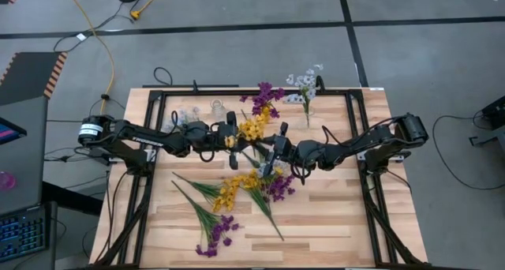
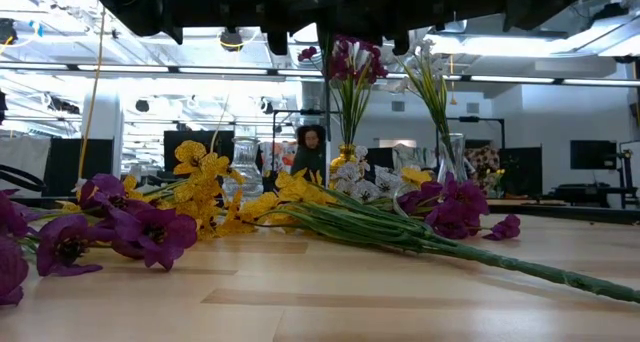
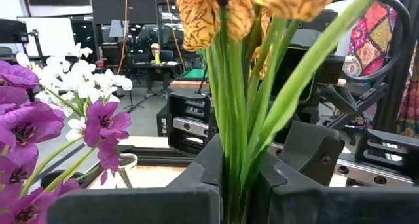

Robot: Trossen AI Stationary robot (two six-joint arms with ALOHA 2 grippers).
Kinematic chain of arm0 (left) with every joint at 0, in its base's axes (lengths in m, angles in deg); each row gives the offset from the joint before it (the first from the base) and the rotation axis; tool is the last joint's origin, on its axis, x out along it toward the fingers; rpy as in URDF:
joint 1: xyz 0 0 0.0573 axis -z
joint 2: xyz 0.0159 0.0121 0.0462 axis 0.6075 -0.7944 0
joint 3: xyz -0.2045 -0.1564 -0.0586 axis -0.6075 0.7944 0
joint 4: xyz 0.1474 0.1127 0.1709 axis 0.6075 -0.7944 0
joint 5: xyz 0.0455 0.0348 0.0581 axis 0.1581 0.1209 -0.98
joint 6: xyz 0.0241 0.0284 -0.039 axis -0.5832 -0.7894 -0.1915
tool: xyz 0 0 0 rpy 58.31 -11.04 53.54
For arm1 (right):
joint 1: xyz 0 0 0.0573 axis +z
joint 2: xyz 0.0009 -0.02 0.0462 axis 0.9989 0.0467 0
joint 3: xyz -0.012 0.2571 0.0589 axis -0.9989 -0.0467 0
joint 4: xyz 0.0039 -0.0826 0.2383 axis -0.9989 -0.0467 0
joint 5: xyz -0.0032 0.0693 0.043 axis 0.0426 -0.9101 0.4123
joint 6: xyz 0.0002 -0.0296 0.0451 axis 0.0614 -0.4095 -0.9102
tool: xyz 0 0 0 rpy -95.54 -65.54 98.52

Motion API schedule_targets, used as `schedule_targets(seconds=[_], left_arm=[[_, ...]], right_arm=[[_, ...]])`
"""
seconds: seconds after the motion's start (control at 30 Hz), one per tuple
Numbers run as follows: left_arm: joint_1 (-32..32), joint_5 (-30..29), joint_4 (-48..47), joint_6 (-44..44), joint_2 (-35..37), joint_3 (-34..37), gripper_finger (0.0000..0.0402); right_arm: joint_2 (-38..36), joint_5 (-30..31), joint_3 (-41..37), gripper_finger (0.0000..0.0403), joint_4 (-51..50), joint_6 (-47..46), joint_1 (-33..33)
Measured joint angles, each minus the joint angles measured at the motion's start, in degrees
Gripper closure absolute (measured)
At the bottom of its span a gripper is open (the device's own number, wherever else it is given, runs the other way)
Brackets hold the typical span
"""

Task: Sort flowers into vase by color
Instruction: Put the right yellow flowers into the left transparent vase

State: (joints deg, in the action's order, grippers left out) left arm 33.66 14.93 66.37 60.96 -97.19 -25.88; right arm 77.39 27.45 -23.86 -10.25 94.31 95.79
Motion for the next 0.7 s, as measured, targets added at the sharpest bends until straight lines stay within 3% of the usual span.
schedule_targets(seconds=[0.17,0.33,0.7], left_arm=[[-0.61,0.06,-1.60,-2.83,1.77,0.04,0.0384],[-3.47,0.00,-9.78,-4.69,8.12,0.04,0.0383],[-13.07,-4.31,-26.77,-13.00,24.27,0.04,0.0385]], right_arm=[[-1.69,0.28,0.00,0.0228,-2.84,0.01,0.04],[-5.93,1.96,0.00,0.0185,-11.50,-0.02,0.91],[-11.35,1.92,0.00,0.0176,-21.35,-3.18,2.03]])
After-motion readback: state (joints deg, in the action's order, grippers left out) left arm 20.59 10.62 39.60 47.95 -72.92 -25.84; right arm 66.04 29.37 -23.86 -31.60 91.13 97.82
